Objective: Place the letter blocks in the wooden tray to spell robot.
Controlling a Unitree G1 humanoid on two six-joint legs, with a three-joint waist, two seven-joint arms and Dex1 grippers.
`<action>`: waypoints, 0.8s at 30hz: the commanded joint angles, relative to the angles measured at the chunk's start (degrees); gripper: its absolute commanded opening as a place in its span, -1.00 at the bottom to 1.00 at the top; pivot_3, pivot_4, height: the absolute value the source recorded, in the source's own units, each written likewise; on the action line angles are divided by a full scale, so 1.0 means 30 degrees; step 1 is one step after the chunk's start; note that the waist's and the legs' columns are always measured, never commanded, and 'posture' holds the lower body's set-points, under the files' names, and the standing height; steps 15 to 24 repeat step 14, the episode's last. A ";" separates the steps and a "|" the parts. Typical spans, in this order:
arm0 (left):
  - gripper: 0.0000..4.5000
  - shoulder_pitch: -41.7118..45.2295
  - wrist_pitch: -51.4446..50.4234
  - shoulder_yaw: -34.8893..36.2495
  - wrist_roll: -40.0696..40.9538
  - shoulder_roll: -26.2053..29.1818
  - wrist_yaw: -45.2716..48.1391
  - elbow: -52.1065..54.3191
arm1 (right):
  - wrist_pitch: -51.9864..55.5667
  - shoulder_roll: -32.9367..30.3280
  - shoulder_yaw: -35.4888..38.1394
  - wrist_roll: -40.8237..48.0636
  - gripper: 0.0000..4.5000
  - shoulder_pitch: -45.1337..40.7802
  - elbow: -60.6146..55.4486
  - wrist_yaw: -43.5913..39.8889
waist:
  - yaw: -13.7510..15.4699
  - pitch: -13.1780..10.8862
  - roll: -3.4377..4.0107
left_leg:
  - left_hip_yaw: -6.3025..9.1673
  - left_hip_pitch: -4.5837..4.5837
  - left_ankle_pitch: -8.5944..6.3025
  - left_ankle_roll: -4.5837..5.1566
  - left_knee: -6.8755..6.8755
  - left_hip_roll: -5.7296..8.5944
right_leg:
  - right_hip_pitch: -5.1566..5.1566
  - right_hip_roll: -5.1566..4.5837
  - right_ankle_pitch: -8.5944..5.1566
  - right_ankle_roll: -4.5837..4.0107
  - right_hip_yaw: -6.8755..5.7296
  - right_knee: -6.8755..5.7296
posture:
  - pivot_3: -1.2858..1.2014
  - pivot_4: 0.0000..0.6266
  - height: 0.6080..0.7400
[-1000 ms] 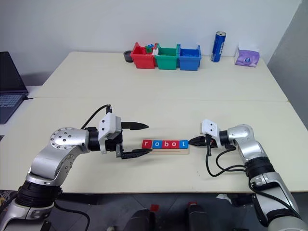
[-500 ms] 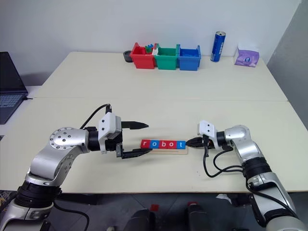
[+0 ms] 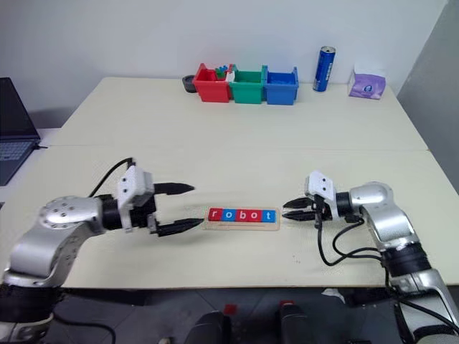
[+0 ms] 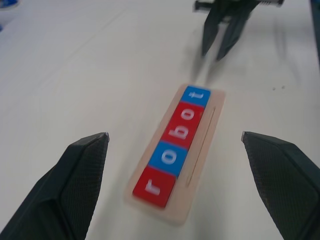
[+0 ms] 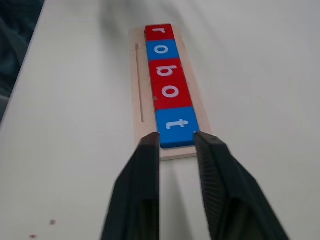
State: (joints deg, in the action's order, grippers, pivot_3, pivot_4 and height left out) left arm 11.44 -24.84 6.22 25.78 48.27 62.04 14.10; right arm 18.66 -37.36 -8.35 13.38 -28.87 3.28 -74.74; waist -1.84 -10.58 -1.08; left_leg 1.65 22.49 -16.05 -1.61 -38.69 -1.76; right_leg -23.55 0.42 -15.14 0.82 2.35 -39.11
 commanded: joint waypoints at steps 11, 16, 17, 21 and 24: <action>1.00 -0.2204 -0.0269 0.2369 0.0202 0.1777 0.0092 0.0249 | 0.3585 -0.0868 0.0481 0.1504 0.98 0.1436 -0.4533 0.2226 | 0.0098 -0.0002 0.0000 | -0.0062 0.0003 0.0003 -0.0004 -0.0018 0.0018 | 0.0004 0.0000 -0.0004 0.0007 -0.0024 0.0014 | 0.03 -0.52 1.00; 1.00 -0.2662 0.0188 0.2217 0.0081 0.1727 0.0250 0.0672 | 0.3704 -0.0969 0.0411 0.1610 0.98 0.1649 -0.4724 0.2368 | 0.0082 -0.0002 0.0000 | -0.0063 0.0001 0.0002 -0.0003 -0.0014 0.0016 | 0.0002 0.0001 -0.0004 0.0007 -0.0016 0.0017 | 0.03 -0.52 1.00; 1.00 -0.2662 0.0188 0.2217 0.0081 0.1727 0.0250 0.0672 | 0.3704 -0.0969 0.0411 0.1610 0.98 0.1649 -0.4724 0.2368 | 0.0082 -0.0002 0.0000 | -0.0063 0.0001 0.0002 -0.0003 -0.0014 0.0016 | 0.0002 0.0001 -0.0004 0.0007 -0.0016 0.0017 | 0.03 -0.52 1.00; 1.00 -0.2662 0.0188 0.2217 0.0081 0.1727 0.0250 0.0672 | 0.3704 -0.0969 0.0411 0.1610 0.98 0.1649 -0.4724 0.2368 | 0.0082 -0.0002 0.0000 | -0.0063 0.0001 0.0002 -0.0003 -0.0014 0.0016 | 0.0002 0.0001 -0.0004 0.0007 -0.0016 0.0017 | 0.03 -0.52 1.00; 1.00 -0.2662 0.0188 0.2217 0.0081 0.1727 0.0250 0.0672 | 0.3704 -0.0969 0.0411 0.1610 0.98 0.1649 -0.4724 0.2368 | 0.0082 -0.0002 0.0000 | -0.0063 0.0001 0.0002 -0.0003 -0.0014 0.0016 | 0.0002 0.0001 -0.0004 0.0007 -0.0016 0.0017 | 0.03 -0.52 1.00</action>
